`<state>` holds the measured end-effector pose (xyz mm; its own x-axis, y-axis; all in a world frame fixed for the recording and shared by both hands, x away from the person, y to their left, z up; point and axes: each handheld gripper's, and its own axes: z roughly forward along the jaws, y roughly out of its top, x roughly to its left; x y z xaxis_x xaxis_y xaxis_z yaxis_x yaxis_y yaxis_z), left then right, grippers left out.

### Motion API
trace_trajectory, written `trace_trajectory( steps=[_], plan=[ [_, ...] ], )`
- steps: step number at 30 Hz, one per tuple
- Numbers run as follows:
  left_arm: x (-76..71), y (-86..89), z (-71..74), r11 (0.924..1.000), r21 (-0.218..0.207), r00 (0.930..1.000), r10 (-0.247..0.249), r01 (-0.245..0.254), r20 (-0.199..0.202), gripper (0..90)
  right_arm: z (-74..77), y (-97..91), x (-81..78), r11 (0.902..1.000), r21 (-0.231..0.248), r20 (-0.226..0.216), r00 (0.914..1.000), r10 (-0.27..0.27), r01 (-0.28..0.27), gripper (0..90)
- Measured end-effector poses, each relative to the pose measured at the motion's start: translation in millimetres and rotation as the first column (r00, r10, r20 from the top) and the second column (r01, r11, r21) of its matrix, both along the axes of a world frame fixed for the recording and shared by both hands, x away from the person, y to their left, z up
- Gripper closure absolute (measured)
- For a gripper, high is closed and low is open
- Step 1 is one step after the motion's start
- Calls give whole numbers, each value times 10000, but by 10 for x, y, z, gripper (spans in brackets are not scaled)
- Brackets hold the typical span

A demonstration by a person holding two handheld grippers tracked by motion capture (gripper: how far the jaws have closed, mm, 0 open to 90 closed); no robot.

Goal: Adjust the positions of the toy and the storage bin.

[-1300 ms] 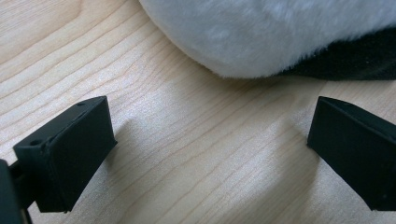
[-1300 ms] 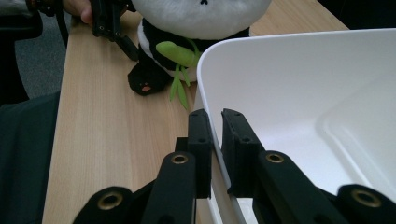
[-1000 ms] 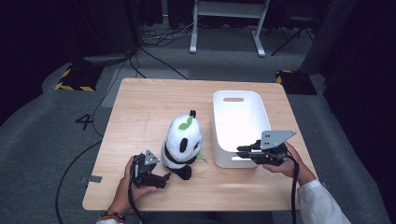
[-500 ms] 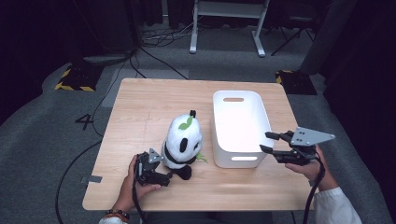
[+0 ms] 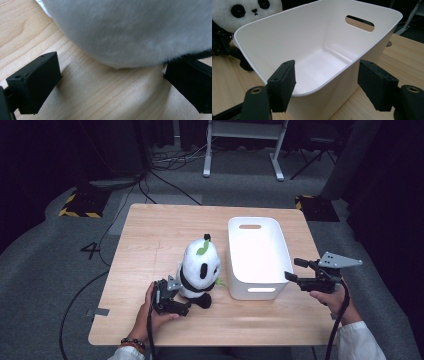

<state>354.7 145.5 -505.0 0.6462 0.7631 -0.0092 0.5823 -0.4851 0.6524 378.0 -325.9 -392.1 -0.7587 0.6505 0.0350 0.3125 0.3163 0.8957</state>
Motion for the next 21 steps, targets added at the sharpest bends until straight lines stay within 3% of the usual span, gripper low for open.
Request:
trace_trajectory(
  steps=[3, 10, 21],
  plan=[
    [29, -33, -4, 10000, -85, 10000, -24, 23, -38, 2, -34, 70, 13, 9998, 187, -267, 9996, -102, 107, 279],
    [90, -80, -1, 9998, -55, 9998, -175, 175, -29, 1, -46, 176, 4, 9992, 70, -285, 9988, -403, 406, 229],
    [202, -145, -2, 9991, -88, 9991, -424, 424, -56, 0, -101, 298, 49, 9978, 297, -616, 9964, -577, 596, 235]
  ],
)
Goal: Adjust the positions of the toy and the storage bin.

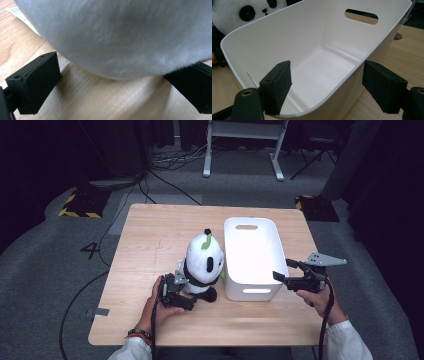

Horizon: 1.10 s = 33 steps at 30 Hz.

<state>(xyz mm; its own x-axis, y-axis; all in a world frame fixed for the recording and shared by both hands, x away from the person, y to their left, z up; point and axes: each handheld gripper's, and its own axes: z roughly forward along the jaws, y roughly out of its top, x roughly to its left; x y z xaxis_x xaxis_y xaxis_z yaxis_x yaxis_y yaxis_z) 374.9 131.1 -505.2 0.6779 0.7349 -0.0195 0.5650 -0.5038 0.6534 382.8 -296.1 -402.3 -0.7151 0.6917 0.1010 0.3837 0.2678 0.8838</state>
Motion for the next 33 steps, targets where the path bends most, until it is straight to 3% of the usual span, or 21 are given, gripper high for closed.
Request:
trace_trajectory(
  steps=[5, 9, 10, 13, 15, 18, 20, 21, 22, 25, 29, 33],
  plan=[
    [-1, -8, 5, 10000, 35, 10000, -32, 32, 12, 8, 0, 8, -9, 9999, -53, 47, 9999, -142, 142, 237],
    [-75, -1, 37, 9997, -83, 9997, -241, 241, -16, 102, 61, -13, -58, 9991, -410, 409, 9991, -93, 109, 228],
    [-100, 3, 48, 9995, -52, 9995, -307, 307, 37, 150, 85, -32, -73, 9993, -374, 453, 9990, 20, -3, 228],
    [-182, -9, 81, 9996, 184, 9992, -213, 207, 353, 160, 132, -101, -124, 9990, -436, 610, 9981, 17, 9, 227],
    [-228, 11, 117, 9998, -60, 9985, -169, 173, 514, 160, 134, -167, -150, 9980, -592, 702, 9974, -160, 202, 225],
    [-273, 25, 179, 9999, -51, 9969, -91, 96, 786, 162, 135, -312, -187, 9996, -133, 748, 9970, -222, 233, 223],
    [-282, 28, 202, 9999, -143, 9959, -51, 65, 907, 162, 145, -356, -206, 9995, -155, 858, 9959, -279, 293, 223],
    [-299, 28, 257, 9995, -303, 9935, 82, -48, 1133, 162, 150, -416, -244, 9961, -657, 1172, 9918, -513, 593, 224],
    [-299, 28, 257, 9995, -303, 9935, 82, -48, 1133, 161, 150, -416, -244, 9961, -657, 1172, 9918, -513, 593, 224],
    [-309, 4, 349, 9984, -554, 9886, 214, -132, 1491, 160, 55, -536, -271, 9946, -856, 969, 9940, -508, 592, 225],
    [-302, -28, 386, 9984, -545, 9864, 222, -134, 1628, 159, -96, -593, -265, 9868, -1387, 780, 9943, -727, 831, 225],
    [-312, -51, 431, 9981, -587, 9827, 278, -173, 1829, 159, -403, -660, -219, 9755, -1992, 256, 9956, -900, 933, 226]
  ],
)
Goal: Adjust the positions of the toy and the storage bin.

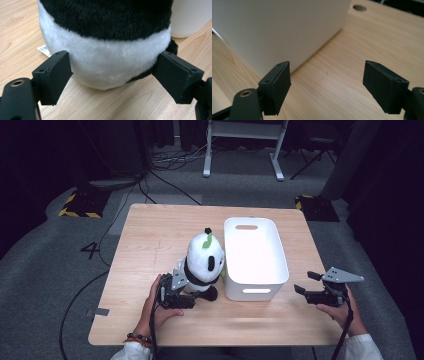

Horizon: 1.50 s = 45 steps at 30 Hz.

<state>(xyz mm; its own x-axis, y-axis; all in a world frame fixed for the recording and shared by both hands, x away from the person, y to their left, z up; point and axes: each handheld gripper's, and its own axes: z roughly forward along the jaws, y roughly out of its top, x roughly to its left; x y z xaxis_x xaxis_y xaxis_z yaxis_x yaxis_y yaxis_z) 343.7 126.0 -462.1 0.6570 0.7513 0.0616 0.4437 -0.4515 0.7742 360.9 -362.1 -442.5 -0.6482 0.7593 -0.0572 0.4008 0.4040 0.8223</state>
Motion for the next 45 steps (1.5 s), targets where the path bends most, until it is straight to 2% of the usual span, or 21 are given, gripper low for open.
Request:
trace_trajectory(
  steps=[1, 2, 4, 9, 14, 24, 27, 35, 44, 45],
  plan=[
    [0, 0, 0, 10000, 0, 10000, 0, 0, 0, 160, 0, 0, 0, 10000, 0, 0, 10000, 0, 0, 226],
    [-20, 0, 25, 9999, -140, 9998, 29, -26, 205, 161, -110, -19, 29, 9997, -222, -253, 9997, -47, 42, 225],
    [-38, 2, 64, 9997, -237, 9991, 74, -64, 429, 165, -202, -34, 56, 9991, -411, -461, 9988, -155, 136, 225],
    [-43, -1, 146, 9971, -730, 9978, 268, -223, 613, 163, -390, -96, 96, 9991, -404, -911, 9957, -170, 134, 224],
    [-56, -45, 184, 9971, -723, 9966, 276, -220, 777, 163, -504, -142, 116, 9988, -400, -1198, 9923, -324, 278, 222],
    [-73, -94, 266, 9950, -937, 9937, 443, -346, 1026, 158, -585, -172, 137, 9984, -395, -1325, 9901, -455, 406, 221],
    [-119, -93, 316, 9918, -1209, 9912, 571, -426, 1191, 157, -593, -158, 137, 9978, -538, -1283, 9907, -456, 390, 221],
    [-176, -126, 387, 9913, -1221, 9866, 681, -501, 1480, 157, -608, -148, 134, 9978, -516, -1315, 9901, -481, 416, 219],
    [-229, -140, 491, 9877, -1507, 9807, 700, -424, 1827, 157, -615, -146, 129, 9984, -465, -1290, 9909, -373, 315, 215],
    [-242, -148, 519, 9855, -1649, 9802, 704, -396, 1853, 157, -616, -145, 129, 9986, -451, -1300, 9910, -327, 270, 214]
  ],
)
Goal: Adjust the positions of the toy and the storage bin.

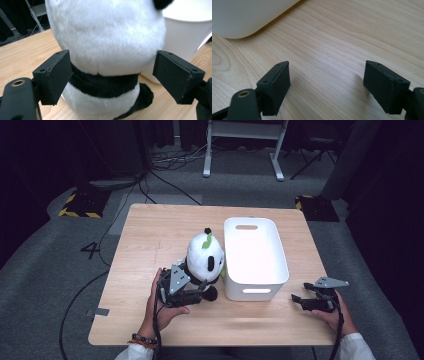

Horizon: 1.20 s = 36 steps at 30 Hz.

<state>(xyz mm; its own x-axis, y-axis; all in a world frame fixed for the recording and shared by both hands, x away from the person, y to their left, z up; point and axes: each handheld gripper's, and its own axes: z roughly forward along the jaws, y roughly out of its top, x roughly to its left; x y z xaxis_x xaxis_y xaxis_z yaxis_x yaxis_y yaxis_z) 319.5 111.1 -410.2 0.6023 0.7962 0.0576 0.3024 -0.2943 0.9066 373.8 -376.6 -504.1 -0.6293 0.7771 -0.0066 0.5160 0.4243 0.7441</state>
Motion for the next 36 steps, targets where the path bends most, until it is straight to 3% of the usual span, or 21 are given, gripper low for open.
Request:
trace_trajectory(
  steps=[6, 9, 19, 26, 32, 36],
  plan=[
    [-12, -41, 107, 9995, -219, 9992, 226, -218, 325, 156, 0, 0, 1, 10000, -25, 0, 10000, -22, 22, 214],
    [15, -52, 147, 9988, -425, 9995, 234, -224, 223, 156, -1, 0, 1, 10000, -15, 1, 10000, -26, 26, 214],
    [118, -94, 142, 9988, -477, 9999, 108, -106, 55, 150, -1, 1, 1, 10000, -22, 1, 10000, -28, 28, 214],
    [123, -227, 223, 9988, -80, 9985, 491, -489, 243, 131, -1, 1, 0, 10000, -22, 4, 10000, -29, 29, 214],
    [228, -292, 245, 9951, 209, 9953, 964, -963, -39, 80, -1, 2, -1, 10000, -29, 12, 10000, -37, 37, 214],
    [281, -310, 216, 9953, 257, 9950, 946, -938, -326, 22, -1, 2, -1, 10000, -14, 5, 10000, -26, 26, 214]
  ],
)
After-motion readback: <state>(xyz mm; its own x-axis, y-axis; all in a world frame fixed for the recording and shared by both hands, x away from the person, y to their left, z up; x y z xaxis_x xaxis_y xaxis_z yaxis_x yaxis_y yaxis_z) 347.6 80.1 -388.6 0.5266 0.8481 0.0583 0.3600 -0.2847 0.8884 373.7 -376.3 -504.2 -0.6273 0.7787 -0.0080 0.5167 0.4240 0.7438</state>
